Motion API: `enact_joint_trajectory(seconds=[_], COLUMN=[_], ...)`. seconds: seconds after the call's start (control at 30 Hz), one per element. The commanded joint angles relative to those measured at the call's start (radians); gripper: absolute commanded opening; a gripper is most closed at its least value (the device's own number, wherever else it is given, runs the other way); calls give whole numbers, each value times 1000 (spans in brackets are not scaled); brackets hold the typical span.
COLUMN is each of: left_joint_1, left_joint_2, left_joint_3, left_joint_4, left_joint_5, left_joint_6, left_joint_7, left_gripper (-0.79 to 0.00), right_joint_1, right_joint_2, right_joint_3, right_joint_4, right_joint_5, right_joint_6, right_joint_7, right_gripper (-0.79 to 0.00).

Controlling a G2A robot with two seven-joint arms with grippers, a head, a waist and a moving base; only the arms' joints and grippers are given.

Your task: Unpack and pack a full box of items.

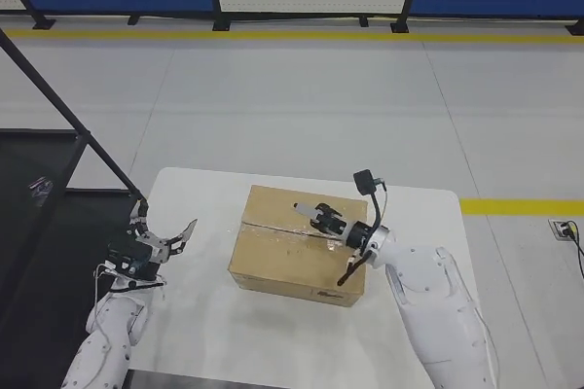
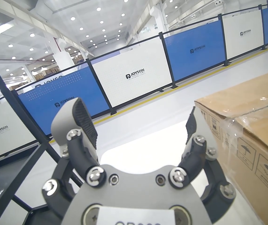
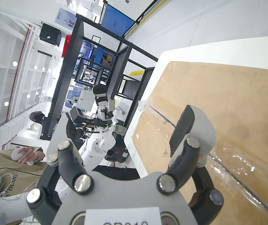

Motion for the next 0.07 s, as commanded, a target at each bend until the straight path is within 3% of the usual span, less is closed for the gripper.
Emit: enact_joint_trajectory(seconds=[0.0, 0.03], left_joint_1=[0, 0], left_joint_2=[0, 0], left_joint_3=[0, 0], left_joint_4=[0, 0], left_joint_5=[0, 0], left_joint_6=[0, 0], left_joint_7=[0, 0], left_gripper=[0, 0], right_joint_1=[0, 0], right_joint_2=[0, 0], right_joint_3=[0, 0], right_joint_4=[0, 0], right_joint_5=[0, 0], right_joint_6=[0, 0], right_joint_7=[0, 0], right_gripper=[-1, -1])
